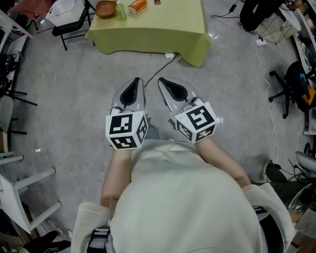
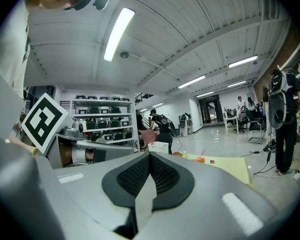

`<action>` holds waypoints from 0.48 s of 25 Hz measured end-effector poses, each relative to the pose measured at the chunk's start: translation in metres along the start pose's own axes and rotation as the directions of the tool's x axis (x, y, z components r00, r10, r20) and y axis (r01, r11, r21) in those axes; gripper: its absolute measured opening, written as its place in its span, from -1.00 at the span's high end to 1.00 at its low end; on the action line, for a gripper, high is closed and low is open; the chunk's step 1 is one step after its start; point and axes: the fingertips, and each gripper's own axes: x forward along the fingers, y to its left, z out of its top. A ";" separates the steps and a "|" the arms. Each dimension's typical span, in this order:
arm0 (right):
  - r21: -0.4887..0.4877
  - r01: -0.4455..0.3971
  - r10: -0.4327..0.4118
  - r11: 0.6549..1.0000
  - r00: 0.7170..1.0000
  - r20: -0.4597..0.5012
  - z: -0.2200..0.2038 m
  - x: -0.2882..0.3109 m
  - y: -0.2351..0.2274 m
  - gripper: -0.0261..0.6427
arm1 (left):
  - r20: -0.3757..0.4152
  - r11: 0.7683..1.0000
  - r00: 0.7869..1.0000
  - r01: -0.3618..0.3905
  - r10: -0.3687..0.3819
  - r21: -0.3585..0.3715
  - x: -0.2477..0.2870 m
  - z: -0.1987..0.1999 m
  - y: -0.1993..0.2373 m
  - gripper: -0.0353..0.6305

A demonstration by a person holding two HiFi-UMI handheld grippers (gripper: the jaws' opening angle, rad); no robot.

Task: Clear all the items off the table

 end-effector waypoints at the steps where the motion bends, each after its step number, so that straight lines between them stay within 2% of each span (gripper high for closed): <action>1: 0.001 -0.001 0.001 1.000 1.000 0.000 0.001 0.006 -0.002 0.94 | 0.000 1.000 1.000 -0.001 0.001 0.000 0.004 0.002 0.004 0.86; 12: -0.007 -0.012 0.012 1.000 1.000 -0.010 0.020 0.099 -0.015 0.94 | -0.002 1.000 1.000 -0.005 0.005 -0.018 0.055 0.030 0.080 0.86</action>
